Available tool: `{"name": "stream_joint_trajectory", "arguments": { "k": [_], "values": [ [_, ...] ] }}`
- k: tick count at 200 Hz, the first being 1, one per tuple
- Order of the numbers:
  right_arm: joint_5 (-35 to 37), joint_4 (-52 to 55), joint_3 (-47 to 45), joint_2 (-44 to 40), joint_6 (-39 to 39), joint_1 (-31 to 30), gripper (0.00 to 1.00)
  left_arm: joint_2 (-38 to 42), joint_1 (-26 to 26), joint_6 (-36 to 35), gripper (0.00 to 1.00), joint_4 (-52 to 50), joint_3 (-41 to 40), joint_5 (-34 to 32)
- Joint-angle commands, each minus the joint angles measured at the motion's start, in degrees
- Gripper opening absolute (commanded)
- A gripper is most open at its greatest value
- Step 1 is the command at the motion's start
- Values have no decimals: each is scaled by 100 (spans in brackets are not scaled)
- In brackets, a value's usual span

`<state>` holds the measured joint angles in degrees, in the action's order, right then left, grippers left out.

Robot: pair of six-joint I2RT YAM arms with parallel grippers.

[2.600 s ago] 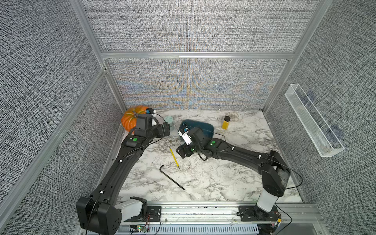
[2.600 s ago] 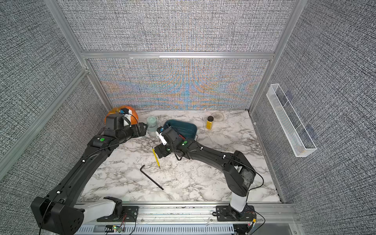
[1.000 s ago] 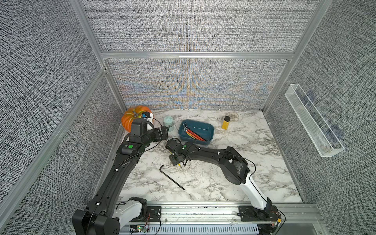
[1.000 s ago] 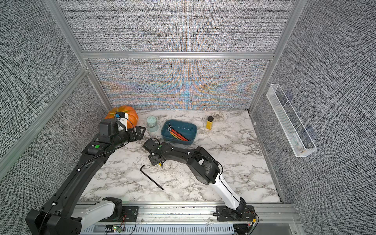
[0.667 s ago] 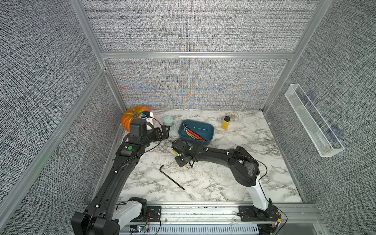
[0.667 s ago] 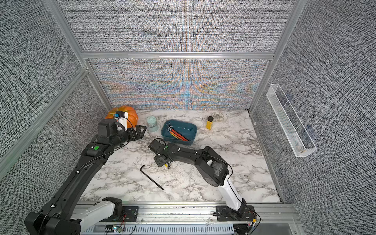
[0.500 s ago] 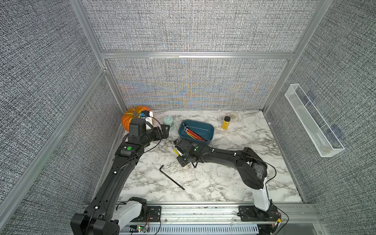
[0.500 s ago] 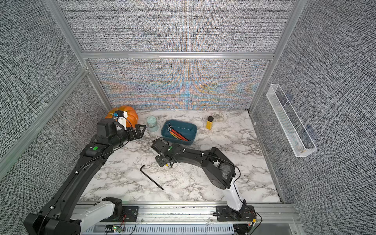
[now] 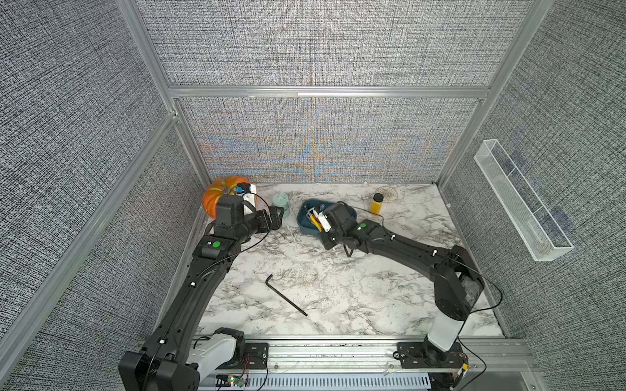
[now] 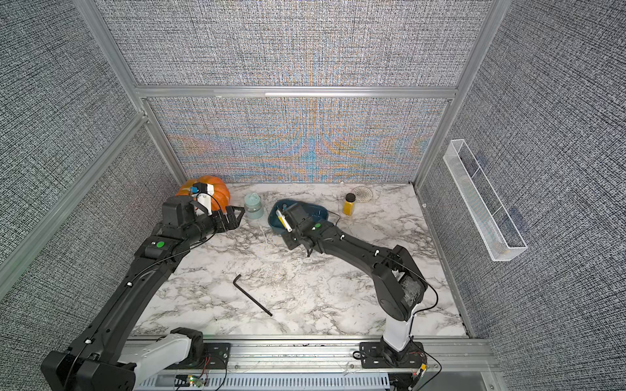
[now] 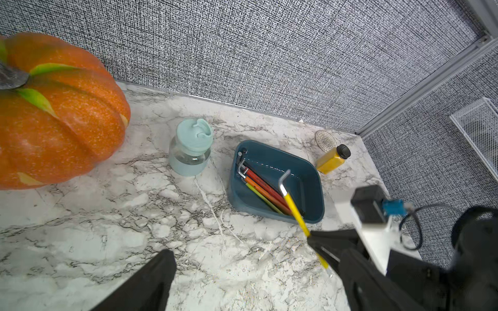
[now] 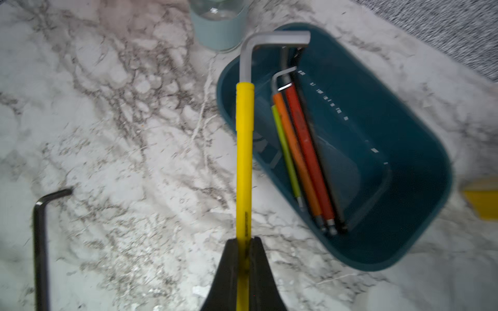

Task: Put the hex key on the desktop into the storage box
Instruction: Place the Allen key in the storage box.

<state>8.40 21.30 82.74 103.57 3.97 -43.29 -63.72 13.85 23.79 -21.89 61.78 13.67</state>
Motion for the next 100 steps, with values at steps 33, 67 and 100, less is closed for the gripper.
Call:
{"name": "stream_joint_trajectory", "arguments": {
  "k": [33, 67, 100],
  "values": [
    [274, 315, 911, 725, -954, 529, 0, -83, 4, -131, 100, 181, -8, 33],
    [232, 257, 1402, 1304, -1317, 816, 0, -375, 13, -229, 100, 361, -43, 927],
    [156, 253, 1710, 1673, -1616, 920, 0, -602, 13, -382, 100, 449, 53, 1517]
  ]
}}
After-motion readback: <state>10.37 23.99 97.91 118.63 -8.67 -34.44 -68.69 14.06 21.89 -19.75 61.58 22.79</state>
